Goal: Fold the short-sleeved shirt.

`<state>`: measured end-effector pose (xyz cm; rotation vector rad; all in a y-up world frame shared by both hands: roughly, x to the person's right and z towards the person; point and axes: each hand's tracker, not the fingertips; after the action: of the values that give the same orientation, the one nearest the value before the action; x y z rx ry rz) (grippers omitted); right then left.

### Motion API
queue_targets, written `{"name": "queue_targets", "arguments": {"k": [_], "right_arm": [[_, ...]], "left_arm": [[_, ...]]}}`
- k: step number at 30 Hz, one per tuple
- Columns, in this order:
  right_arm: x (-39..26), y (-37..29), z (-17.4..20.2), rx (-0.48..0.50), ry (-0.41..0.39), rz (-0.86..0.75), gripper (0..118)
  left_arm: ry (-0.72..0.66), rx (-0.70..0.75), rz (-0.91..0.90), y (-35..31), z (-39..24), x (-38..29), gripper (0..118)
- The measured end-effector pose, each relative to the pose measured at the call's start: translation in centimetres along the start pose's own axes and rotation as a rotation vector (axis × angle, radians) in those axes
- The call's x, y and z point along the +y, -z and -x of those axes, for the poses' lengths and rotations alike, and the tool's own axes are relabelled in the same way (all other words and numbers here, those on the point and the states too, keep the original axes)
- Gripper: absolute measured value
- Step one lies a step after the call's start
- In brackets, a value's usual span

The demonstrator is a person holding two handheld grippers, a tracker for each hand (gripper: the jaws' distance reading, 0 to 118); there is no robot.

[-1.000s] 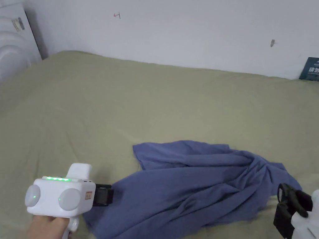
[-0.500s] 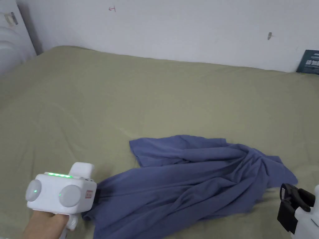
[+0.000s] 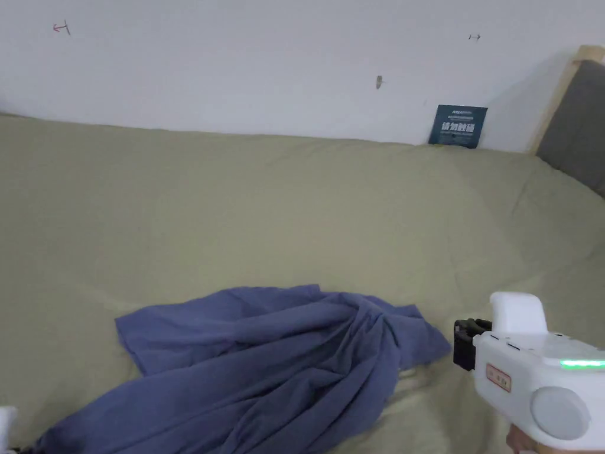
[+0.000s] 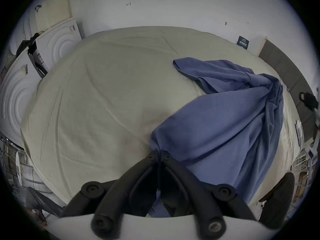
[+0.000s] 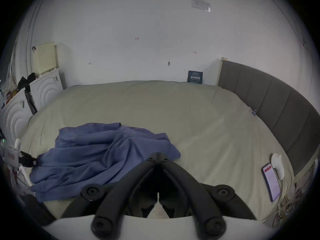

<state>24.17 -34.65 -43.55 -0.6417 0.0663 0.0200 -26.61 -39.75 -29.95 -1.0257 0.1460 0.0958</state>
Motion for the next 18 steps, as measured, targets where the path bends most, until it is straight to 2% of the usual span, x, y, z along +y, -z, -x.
{"name": "queue_targets", "arguments": {"k": [3,6,7,8,9,12,14,15,17,18], "right_arm": [[1.3,4.8,-1.4,0.045,0.042,0.085,1],[2.1,9.2,-2.4,0.106,0.077,0.221,6],[2.2,10.1,-2.7,0.108,0.09,0.213,19],[2.2,11.1,-3.0,0.139,0.097,0.217,59],[2.2,11.8,-3.2,0.131,0.103,0.227,76],[2.4,13.8,-3.4,0.159,0.155,0.302,77],[2.0,14.8,-3.4,0.151,0.159,0.335,77],[1.6,15.3,-3.1,0.132,0.126,0.384,77],[0.6,16.2,-2.0,0.083,0.005,0.467,76],[0.3,15.8,-1.5,0.08,-0.058,0.413,75]], "left_arm": [[-0.005,-0.005,0.001,0.1,0.0,0.4,0],[-0.002,-0.006,0.008,0.4,0.1,0.6,0],[-0.003,-0.01,0.011,0.4,0.1,0.7,0],[-0.007,-0.014,0.016,0.5,0.1,0.7,0],[-0.015,-0.015,0.016,0.6,0.3,0.7,0],[-0.028,-0.024,0.02,0.7,0.5,1.0,0],[-0.021,-0.022,0.023,0.8,0.4,1.2,0],[-0.014,-0.02,0.024,0.8,0.3,1.2,0],[-0.006,-0.017,0.028,0.9,0.1,1.3,0],[-0.006,-0.016,0.03,1.1,0.1,1.4,0]]}}
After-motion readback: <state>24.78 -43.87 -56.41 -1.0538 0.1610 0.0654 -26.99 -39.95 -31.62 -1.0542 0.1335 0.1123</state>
